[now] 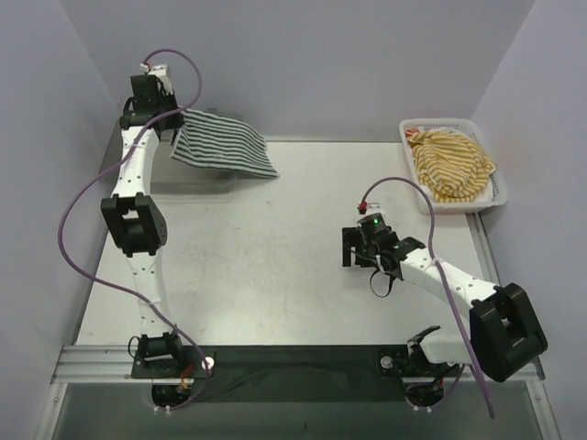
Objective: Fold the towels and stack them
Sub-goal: Neatly place the folded towel into the bin
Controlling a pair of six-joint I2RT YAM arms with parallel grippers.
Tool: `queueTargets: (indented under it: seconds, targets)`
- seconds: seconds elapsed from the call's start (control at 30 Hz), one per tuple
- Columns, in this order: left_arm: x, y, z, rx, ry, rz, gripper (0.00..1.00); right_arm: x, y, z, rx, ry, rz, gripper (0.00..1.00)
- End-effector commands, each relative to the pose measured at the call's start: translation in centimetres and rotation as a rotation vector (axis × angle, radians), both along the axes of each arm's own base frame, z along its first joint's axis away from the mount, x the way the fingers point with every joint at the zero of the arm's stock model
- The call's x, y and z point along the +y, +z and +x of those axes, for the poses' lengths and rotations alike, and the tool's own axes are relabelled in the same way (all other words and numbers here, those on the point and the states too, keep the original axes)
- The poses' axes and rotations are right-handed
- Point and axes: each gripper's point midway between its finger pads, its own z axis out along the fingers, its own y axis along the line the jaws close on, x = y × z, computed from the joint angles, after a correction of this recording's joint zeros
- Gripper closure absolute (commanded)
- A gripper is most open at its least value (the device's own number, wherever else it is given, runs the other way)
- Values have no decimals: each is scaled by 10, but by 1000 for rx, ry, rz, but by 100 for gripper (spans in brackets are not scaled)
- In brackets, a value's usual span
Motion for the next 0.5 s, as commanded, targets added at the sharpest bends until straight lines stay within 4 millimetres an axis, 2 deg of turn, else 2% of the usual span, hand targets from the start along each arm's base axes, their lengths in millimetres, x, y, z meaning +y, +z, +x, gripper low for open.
queueTargets:
  seconds: [0.0, 0.13, 0.23, 0.47]
  targets:
    - [37, 17, 7, -57, 23, 66, 100, 3, 5, 6, 20, 5, -8, 26]
    - [66, -1, 8, -25, 78, 116, 100, 8, 1, 7, 50, 15, -6, 26]
    - [81, -5, 9, -17, 94, 189, 100, 10, -3, 8, 65, 16, -10, 27]
    - [123, -52, 16, 40, 158, 233, 100, 12, -9, 11, 93, 26, -25, 27]
